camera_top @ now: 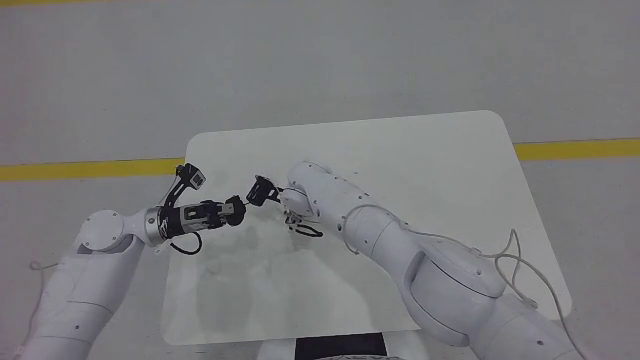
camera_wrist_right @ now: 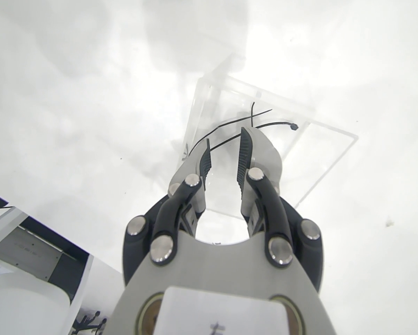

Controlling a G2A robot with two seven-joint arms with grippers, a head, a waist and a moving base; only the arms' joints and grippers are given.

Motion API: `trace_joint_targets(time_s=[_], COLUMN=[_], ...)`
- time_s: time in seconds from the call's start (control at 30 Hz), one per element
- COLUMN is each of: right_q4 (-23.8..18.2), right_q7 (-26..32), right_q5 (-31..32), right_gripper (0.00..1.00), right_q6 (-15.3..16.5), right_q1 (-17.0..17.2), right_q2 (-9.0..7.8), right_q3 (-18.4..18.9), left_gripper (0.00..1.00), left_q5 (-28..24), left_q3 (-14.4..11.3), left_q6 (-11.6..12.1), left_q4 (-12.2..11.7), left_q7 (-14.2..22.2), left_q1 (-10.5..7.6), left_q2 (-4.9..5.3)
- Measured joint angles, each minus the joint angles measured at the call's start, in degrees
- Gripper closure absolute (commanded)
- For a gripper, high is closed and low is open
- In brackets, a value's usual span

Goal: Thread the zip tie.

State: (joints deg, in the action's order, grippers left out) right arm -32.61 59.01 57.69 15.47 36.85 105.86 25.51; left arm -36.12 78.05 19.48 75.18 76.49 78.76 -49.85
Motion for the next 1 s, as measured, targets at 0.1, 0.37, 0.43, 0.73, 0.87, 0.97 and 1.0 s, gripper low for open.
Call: trace_joint_targets(time_s=[0.1, 0.37, 0.43, 0.73, 0.87, 0.97, 1.0], right_q4=[0.4, 1.62, 1.75, 1.86, 2.28, 2.67, 2.81], right_q7=[0.1, 0.32, 0.14, -0.24, -0.23, -0.12, -0.03], right_q5=[0.32, 1.11, 0.97, 1.41, 1.65, 2.03, 2.25], right_gripper=[1.0, 0.95, 0.89, 0.78, 0.78, 0.77, 0.77], right_q6=[-0.11, -0.93, -0.81, -0.01, 0.18, 0.33, 0.3], right_q1=[-0.15, -0.79, -0.81, -0.34, -0.4, -0.39, -0.39], right_q2=[0.25, 0.59, 0.62, 1.19, 1.47, 1.71, 1.79], right_q3=[-0.02, 0.46, 0.69, 0.67, 0.72, 0.58, 0.49], left_gripper=[1.0, 1.0, 1.0, 1.0, 1.0, 1.0, 1.0], left_q5=[0.0, 0.0, 0.0, 0.0, 0.0, 0.0, 0.0], left_q3=[0.0, 0.0, 0.0, 0.0, 0.0, 0.0, 0.0], left_q6=[0.0, 0.0, 0.0, 0.0, 0.0, 0.0, 0.0], left_q4=[0.0, 0.0, 0.0, 0.0, 0.0, 0.0, 0.0], left_q7=[0.0, 0.0, 0.0, 0.0, 0.0, 0.0, 0.0], left_q1=[0.0, 0.0, 0.0, 0.0, 0.0, 0.0, 0.0], left_q2=[0.0, 0.0, 0.0, 0.0, 0.0, 0.0, 0.0])
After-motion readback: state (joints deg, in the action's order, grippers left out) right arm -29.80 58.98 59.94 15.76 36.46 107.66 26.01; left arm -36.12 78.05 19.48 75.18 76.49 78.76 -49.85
